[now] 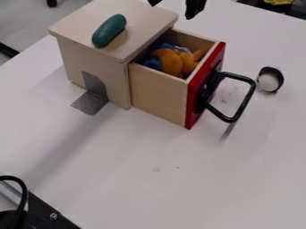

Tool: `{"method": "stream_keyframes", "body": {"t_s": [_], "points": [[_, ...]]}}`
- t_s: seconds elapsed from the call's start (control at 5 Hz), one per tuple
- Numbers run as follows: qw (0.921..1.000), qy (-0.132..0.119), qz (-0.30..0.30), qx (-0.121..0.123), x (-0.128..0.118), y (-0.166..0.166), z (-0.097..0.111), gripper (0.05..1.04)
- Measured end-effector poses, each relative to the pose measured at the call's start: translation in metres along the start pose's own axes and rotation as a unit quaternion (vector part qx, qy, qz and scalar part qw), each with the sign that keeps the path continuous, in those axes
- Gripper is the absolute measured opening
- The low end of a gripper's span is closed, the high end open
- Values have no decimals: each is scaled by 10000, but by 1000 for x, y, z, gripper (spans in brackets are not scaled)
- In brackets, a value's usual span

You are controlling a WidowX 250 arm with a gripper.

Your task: Moving the orange toy from the drawer.

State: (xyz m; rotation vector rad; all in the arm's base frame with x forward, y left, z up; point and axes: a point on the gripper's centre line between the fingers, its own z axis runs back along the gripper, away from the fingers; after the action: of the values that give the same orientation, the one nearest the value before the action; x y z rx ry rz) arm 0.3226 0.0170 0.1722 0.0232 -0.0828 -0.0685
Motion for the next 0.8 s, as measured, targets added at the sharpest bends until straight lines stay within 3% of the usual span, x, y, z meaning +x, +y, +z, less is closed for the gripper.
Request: {"method": "stream_keyframes", "body": {"t_s": [0.4, 0.8], "points": [[9994, 289, 29, -175, 2, -4, -27, 998], [9997, 72, -119, -200, 20, 5, -54, 998]]}}
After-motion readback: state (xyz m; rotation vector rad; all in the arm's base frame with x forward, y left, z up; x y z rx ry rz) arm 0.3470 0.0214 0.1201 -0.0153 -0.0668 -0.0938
